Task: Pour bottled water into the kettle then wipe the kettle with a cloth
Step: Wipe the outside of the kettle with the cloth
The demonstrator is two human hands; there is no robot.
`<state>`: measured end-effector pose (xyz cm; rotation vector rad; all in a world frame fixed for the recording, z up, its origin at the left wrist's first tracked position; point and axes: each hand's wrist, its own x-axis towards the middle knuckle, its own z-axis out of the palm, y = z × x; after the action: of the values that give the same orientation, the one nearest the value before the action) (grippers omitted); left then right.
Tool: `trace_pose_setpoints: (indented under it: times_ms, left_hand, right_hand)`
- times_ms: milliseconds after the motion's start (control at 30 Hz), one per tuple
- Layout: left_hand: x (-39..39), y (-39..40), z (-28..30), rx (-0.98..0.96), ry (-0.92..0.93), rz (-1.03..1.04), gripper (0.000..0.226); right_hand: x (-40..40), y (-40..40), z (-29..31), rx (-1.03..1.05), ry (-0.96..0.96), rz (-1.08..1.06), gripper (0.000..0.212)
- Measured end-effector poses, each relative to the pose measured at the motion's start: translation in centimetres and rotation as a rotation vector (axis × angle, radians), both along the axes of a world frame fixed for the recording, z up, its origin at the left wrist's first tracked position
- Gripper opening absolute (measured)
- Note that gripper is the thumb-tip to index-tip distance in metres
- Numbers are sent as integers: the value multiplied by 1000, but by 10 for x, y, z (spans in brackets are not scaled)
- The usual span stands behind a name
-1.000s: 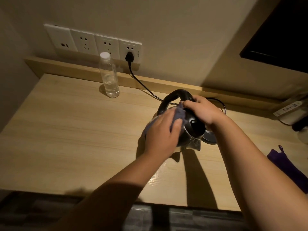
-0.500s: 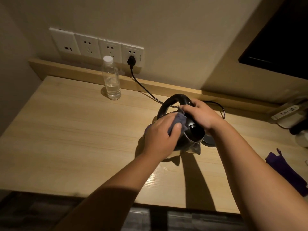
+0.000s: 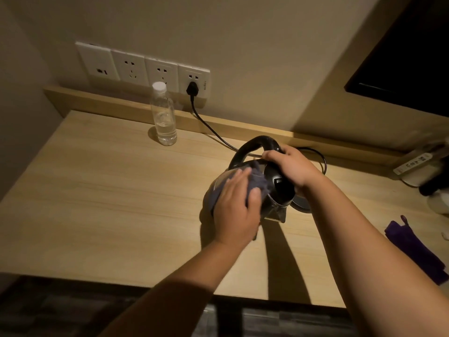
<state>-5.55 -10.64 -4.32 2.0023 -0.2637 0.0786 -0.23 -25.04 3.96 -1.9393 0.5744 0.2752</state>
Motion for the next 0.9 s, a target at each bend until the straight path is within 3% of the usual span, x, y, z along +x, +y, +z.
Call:
trace_pose_setpoints:
  times_ms: [133,200,300,433,533,667,733,767,900]
  left_hand:
    - [-4,-8,-10,121,-302,-89,45]
    - [2,2,-21,100,-195,-37,46]
    - [13,21,-33,3,117,113,42]
    - [24,25,-37,-37,171,227,41]
    - [15,12,-21,-15,65,152,42]
    - [7,-8,-5,89,-298,-12,49]
    - [13,-4,-11,128,-369,-52,50]
    - [16,2,-16,125,-326,-47,48]
    - [25,32,-42,31,140,177,42]
  right_hand:
    - [-9,-4,-7,125,45,-148,34]
    - [-11,-9,-10,101,64,-173,34]
    - [-11,-11,-10,91,55,-188,30]
    - [-6,-6,-9,18,58,-169,32]
    - [1,-3,-8,3,76,-171,33]
    - [9,2,-4,-9,116,-138,38]
    - [11,4,-3,-19,121,-127,36]
    - [12,5,-2,-25,116,-123,32]
    - [16,7,2,-49,131,-131,29]
